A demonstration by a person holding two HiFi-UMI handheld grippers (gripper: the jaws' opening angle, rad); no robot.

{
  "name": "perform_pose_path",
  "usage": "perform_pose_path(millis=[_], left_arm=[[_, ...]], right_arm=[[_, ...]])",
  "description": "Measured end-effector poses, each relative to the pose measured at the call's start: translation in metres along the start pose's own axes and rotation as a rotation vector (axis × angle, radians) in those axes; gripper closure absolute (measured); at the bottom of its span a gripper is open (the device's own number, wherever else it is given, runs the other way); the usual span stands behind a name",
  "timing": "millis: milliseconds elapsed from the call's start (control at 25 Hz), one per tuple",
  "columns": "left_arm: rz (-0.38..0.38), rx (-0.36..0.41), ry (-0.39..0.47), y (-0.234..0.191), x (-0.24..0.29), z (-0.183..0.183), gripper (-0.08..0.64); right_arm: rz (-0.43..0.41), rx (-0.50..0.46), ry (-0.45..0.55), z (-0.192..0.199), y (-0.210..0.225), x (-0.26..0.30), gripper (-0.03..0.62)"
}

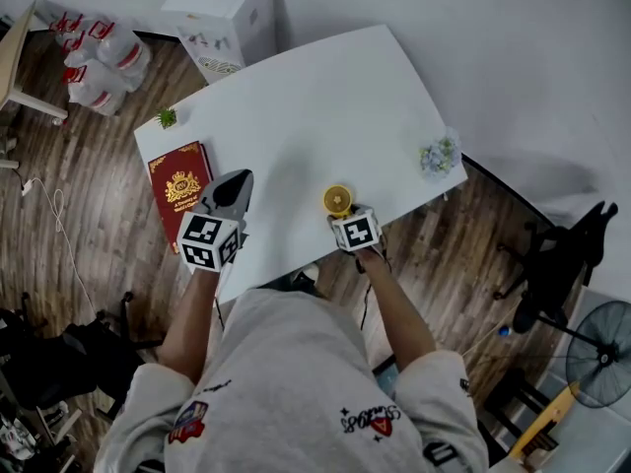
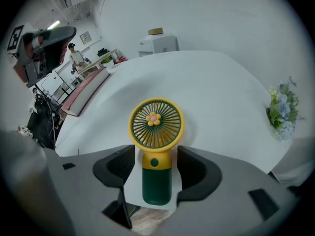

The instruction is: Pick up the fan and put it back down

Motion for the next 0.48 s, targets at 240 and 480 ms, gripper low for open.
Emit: perform_pose_path(millis=[240, 480], left_arm=[[0.008, 0.004, -0.009, -0.0009, 0.0018, 0.0008, 0.555], [0.013, 0.006, -0.016, -0.0001, 0.0035, 0.0025, 0.557]], right_arm=[[0.035, -0.024, -0.03, -0.0008, 0.0015, 0.0014, 0.402], [0.045, -0.041, -0.071, -0.0024, -0.0009, 0.0063, 0.407]])
Point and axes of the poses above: the fingertips, and each gripper's own axes: x forward along the fingers, y to its right, z out of its underside, the point moved 9 cm from there along -x, backward along the fingers, and after that the axes turned 4 degrees about -z, right-handed, at the moved point
